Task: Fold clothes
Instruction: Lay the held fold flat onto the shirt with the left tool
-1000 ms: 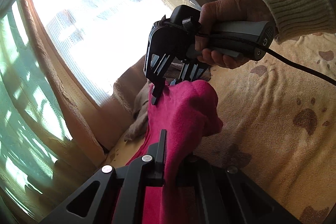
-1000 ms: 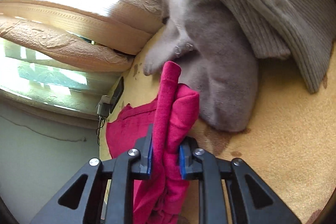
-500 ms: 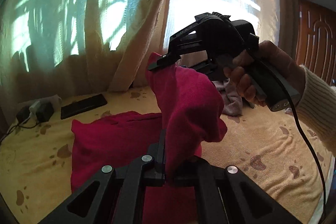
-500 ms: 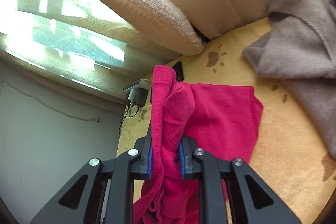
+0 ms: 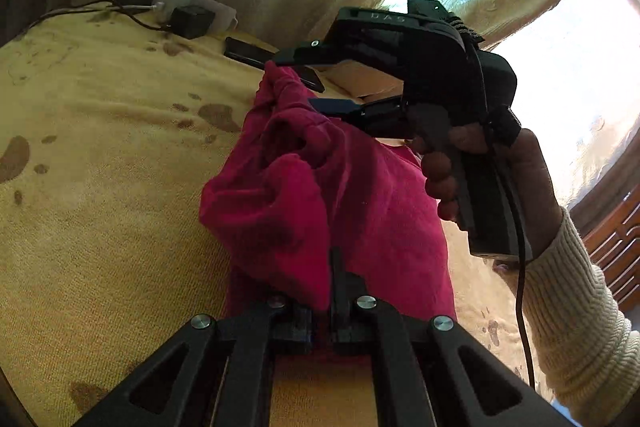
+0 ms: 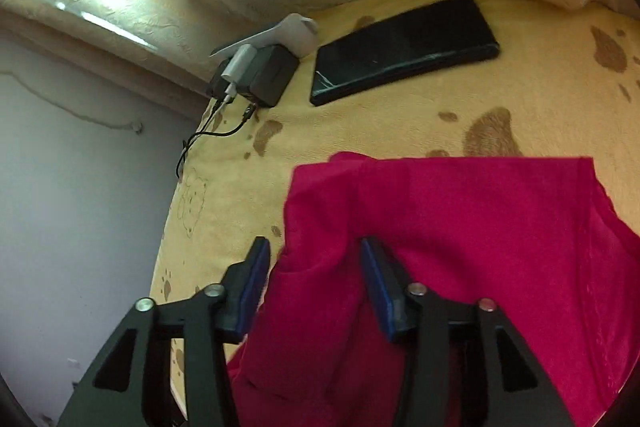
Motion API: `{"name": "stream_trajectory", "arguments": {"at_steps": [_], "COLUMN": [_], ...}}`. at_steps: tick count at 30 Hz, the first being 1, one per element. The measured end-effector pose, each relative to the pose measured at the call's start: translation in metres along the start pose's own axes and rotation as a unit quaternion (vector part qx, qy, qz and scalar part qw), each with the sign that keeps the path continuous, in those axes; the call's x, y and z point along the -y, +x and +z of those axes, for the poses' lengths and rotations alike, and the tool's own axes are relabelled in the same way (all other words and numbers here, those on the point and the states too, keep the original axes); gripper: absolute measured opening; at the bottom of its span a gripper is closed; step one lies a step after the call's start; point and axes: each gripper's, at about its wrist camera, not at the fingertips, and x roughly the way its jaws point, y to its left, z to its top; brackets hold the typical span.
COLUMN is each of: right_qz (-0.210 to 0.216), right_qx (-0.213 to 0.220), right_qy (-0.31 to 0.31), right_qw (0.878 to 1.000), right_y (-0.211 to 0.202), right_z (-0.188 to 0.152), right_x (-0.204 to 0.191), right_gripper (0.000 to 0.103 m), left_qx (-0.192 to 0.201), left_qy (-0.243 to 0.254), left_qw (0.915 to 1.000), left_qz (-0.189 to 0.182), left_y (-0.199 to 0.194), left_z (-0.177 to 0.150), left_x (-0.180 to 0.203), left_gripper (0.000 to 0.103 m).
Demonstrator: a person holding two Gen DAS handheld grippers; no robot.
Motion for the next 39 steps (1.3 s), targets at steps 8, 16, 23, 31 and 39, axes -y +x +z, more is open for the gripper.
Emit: {"name": "stream_trajectory", "arguments": {"at_steps": [8, 16, 23, 31, 39], "right_qz": [-0.039, -0.241, -0.276, -0.188, -0.141], "right_qx": [0.107, 0.148, 0.156, 0.084, 0.012], "right_qy": [-0.090, -0.169, -0.241, -0.336, -0.303], "right_qw": [0.989, 0.944, 0.917, 0.919, 0.942], "right_y": [-0.068, -0.088, -0.108, -0.072, -0.073], "right_z": [-0.007, -0.076, -0.142, -0.185, -0.203], "right_x": [-0.020, -0.007, -0.011, -0.044, -0.004], "right_gripper": [0.076, 0.076, 0.078, 0.080, 0.080], "left_qx": [-0.010, 0.038, 0.079, -0.046, -0.102], "left_qy": [0.046, 0.176, 0.238, 0.266, 0.218], "left_qw": [0.9989, 0.9834, 0.9680, 0.9620, 0.9672], "left_qz": [-0.002, 0.022, 0.003, 0.038, 0.081], "left_y": [-0.022, -0.046, -0.068, 0.040, 0.051], "left_z": [-0.008, 0.023, 0.057, 0.089, 0.061], "left_x": [0.007, 0.045, 0.078, 0.076, 0.028], "left_gripper": [0.005, 0.005, 0.005, 0.005, 0.006]}}
